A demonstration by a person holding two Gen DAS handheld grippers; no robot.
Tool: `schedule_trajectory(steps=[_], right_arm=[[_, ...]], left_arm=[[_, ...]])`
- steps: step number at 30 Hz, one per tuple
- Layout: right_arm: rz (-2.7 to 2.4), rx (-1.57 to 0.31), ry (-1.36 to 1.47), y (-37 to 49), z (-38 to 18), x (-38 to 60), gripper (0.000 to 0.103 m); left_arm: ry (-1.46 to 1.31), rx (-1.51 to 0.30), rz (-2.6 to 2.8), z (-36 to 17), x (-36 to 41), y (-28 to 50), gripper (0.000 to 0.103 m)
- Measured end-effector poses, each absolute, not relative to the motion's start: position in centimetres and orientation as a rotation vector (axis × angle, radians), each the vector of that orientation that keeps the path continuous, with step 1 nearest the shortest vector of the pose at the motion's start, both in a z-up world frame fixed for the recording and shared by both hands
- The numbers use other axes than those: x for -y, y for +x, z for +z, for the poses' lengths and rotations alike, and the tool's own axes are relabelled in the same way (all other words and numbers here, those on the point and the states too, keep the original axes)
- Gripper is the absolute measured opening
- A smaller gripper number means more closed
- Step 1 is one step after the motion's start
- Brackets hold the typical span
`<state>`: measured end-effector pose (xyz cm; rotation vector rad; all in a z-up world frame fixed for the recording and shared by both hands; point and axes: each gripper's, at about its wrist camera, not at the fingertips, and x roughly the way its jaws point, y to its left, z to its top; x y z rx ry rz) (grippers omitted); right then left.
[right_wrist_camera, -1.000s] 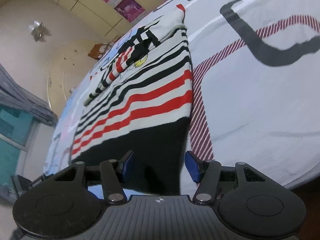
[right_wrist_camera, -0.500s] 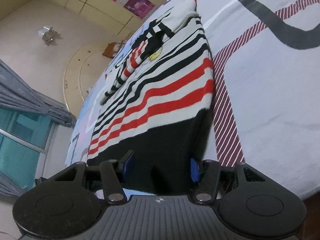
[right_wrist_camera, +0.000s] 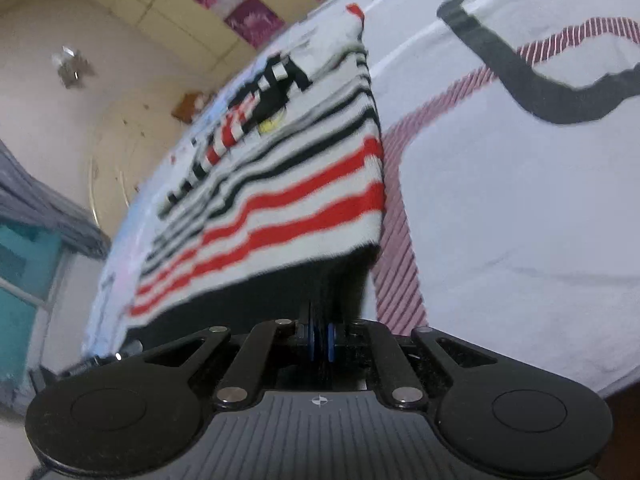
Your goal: Fold small clothes
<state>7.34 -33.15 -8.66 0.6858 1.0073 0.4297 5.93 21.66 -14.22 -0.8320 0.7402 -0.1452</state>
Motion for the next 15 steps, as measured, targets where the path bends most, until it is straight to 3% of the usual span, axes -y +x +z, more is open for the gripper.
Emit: schedule_trajectory(steps=[5, 15], right_arm=[[0.455, -0.900, 0.661, 8.2, -5.6, 33.3, 0.005], [0.485, -0.686, 0.625, 14.0, 2.0, 33.0, 0.005]], left_arm=[[-0.867, -0.665, -0.151, -12.3, -21.8, 6.0, 0.006], [-0.855, -0.432, -0.238, -3.1, -21.5, 10.9, 0.006]])
